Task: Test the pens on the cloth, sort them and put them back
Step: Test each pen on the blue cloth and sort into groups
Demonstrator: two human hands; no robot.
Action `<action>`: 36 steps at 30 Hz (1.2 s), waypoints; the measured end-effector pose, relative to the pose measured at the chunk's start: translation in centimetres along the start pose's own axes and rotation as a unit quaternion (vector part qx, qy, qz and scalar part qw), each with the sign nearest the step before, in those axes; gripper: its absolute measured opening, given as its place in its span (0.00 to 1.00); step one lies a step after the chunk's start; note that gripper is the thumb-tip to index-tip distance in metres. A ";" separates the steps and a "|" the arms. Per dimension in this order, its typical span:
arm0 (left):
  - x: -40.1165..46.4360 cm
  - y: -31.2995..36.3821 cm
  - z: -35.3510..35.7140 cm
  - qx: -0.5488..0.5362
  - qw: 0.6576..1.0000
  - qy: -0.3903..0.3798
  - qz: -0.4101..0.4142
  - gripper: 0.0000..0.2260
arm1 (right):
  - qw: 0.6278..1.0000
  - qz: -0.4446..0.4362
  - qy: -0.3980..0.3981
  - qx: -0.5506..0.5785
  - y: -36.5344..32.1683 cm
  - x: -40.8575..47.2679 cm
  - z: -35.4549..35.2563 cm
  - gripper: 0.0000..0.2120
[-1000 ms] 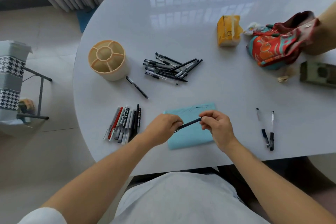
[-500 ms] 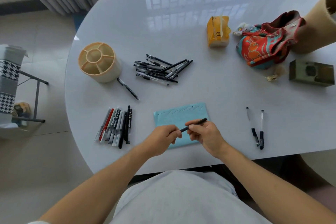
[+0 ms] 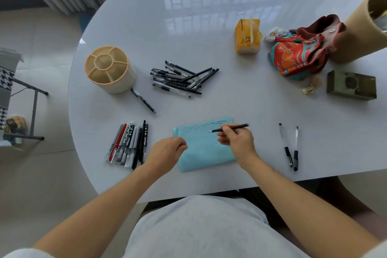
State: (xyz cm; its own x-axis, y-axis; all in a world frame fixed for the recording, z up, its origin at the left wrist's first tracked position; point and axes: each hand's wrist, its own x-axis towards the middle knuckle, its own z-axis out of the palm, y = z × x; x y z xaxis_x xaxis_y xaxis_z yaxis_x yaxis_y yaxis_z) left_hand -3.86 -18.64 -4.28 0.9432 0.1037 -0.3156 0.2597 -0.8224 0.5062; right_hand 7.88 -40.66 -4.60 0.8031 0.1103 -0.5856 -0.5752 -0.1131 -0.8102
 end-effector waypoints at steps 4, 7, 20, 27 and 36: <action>0.3 0.6 0.8 -0.001 0.998 -0.025 0.056 0.06 | 0.989 -0.098 -0.018 -0.111 0.9 -0.5 3.2 0.08; 0.5 0.5 1.4 0.014 0.994 -0.051 0.093 0.07 | 0.970 -0.158 -0.014 -0.185 1.8 -0.6 4.1 0.09; 0.8 0.1 1.5 0.001 0.997 -0.052 0.063 0.08 | 0.930 -0.231 0.038 -0.282 1.3 0.2 3.9 0.06; 0.9 0.3 1.2 -0.057 0.998 -0.034 0.018 0.08 | 0.988 -0.107 0.016 -0.111 -0.1 -1.2 3.0 0.08; 0.5 2.0 0.7 -0.085 0.996 -0.016 -0.003 0.07 | 0.991 -0.033 -0.124 -0.034 -1.2 -4.1 1.6 0.05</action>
State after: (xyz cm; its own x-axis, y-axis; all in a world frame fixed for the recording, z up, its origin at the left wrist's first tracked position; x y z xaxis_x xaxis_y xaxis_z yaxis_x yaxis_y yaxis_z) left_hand -2.96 -20.59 -3.98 0.9352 0.0879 -0.3429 0.2991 -0.7143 0.6327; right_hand 5.02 -39.38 -1.24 0.7709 0.3580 -0.5268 -0.5038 -0.1633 -0.8482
